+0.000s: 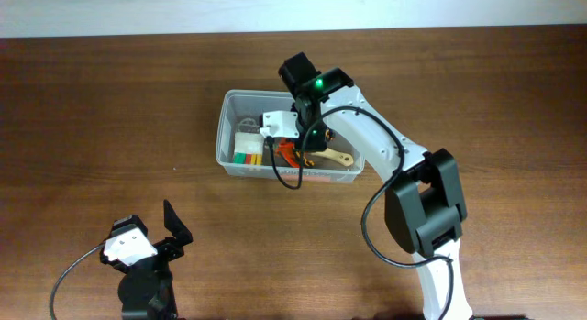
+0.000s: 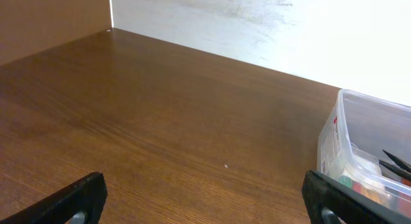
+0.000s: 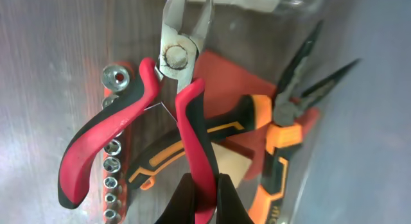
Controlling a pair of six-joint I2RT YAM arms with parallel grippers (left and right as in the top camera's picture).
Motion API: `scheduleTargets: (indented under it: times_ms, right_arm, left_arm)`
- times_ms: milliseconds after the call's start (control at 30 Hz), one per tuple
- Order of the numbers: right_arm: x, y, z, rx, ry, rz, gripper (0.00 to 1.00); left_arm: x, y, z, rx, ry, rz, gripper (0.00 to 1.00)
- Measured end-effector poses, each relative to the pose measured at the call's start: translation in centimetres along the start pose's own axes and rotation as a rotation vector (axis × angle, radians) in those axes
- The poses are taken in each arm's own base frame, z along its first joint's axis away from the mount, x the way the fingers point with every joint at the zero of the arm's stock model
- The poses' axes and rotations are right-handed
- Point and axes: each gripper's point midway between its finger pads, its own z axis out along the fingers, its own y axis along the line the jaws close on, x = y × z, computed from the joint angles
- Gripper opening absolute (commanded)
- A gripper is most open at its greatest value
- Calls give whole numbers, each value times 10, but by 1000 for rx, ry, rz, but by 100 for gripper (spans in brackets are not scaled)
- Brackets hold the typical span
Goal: Pack container
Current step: 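Carry the red-handled pliers into the container and release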
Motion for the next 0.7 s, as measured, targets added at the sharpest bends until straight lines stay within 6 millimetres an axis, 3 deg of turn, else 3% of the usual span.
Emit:
scheduleTargets:
  times_ms: [33,67,100,133,267,367,533,700]
  right_arm:
    - [-1,0,0,-1,-5,-14,32]
    - [-2,0,0,-1,-9,-14,38]
    - [-3,-1,0,2,-16,-18,53]
    - [-4,-2,0,6,-21,-24,99]
    - [-8,-10,-3,36,-33,52,99]
    - [-13,-27,-19,99,-46,184,99]
    - [-33,-58,-82,213,-126,369,99]
    - [-46,-67,-164,318,-213,433,99]
  left_arm:
    - [0,0,0,0,0,0,99]
    - [0,0,0,0,0,0,99]
    - [0,0,0,0,0,0,99]
    - [0,0,0,0,0,0,99]
    - [0,0,0,0,0,0,99]
    - [0,0,0,0,0,0,99]
    - [0,0,0,0,0,0,99]
    - [0,0,0,0,0,0,99]
